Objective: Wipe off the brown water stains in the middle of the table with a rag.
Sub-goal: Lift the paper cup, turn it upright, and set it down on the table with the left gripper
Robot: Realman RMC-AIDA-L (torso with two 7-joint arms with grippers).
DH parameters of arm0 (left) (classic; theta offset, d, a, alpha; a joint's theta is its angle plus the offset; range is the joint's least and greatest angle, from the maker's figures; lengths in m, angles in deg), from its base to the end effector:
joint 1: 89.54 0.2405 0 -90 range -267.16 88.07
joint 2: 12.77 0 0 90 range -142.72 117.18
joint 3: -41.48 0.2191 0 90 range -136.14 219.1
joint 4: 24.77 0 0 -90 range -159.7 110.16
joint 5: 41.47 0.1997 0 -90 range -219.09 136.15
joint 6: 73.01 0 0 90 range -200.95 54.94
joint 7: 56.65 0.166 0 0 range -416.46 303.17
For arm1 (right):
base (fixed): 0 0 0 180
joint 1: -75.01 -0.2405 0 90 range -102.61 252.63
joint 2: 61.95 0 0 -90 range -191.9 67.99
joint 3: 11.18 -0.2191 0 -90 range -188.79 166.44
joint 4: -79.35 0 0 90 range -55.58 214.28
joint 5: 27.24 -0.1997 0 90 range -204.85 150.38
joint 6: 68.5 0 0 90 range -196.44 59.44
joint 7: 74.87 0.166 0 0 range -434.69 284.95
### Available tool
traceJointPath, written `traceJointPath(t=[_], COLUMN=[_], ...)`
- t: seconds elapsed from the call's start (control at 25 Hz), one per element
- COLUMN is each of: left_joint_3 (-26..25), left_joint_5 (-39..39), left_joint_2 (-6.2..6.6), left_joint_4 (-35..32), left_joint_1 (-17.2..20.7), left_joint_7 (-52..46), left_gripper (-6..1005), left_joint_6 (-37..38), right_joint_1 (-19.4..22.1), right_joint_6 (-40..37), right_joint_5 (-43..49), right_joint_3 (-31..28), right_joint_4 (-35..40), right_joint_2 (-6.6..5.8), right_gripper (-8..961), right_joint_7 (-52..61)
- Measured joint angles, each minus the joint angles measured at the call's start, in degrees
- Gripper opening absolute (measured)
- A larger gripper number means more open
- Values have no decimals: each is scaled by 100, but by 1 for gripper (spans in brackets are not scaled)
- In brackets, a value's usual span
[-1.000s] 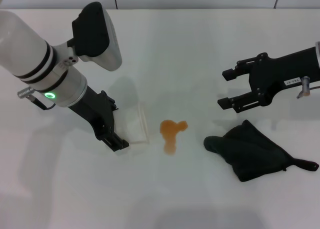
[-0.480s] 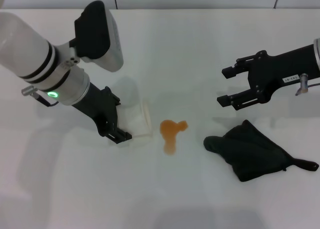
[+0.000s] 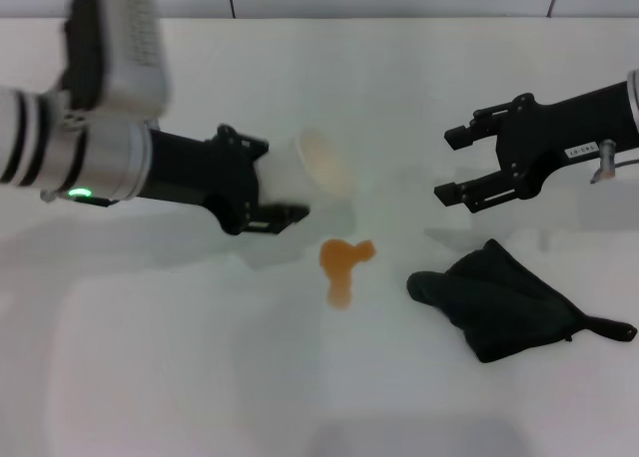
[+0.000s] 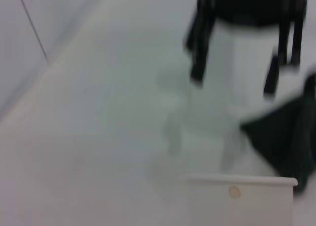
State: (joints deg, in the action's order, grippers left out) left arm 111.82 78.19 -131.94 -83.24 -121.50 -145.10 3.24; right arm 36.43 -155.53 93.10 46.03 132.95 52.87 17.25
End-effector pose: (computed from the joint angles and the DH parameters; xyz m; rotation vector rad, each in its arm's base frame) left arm -0.1676 0.3401 -0.0280 -2.8984 -0.0941 -0.1085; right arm 0.1623 0.3555 0.0172 -2.9157 0.2536 0.2200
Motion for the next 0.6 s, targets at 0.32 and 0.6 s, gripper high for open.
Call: traceJointPath(t=[0.32,0.6], left_joint_3=[-411,-1285], left_joint_5=[-2151,-2298], left_joint_2=[10,22], left_joint_4=[2019,2832], left_joint_1=[60,40], left_joint_7=[1959,2530], left_gripper=[544,490], left_joint_6=[-372,-615], right_joint_1=[-25,16], right_joint_6=[-5,-32], right_joint_5=[-6,-39], right_joint_3=[97,134], right_joint_4=[13,24], right_joint_2=[25,38], right_gripper=[767,767], right_joint_7=[3,7])
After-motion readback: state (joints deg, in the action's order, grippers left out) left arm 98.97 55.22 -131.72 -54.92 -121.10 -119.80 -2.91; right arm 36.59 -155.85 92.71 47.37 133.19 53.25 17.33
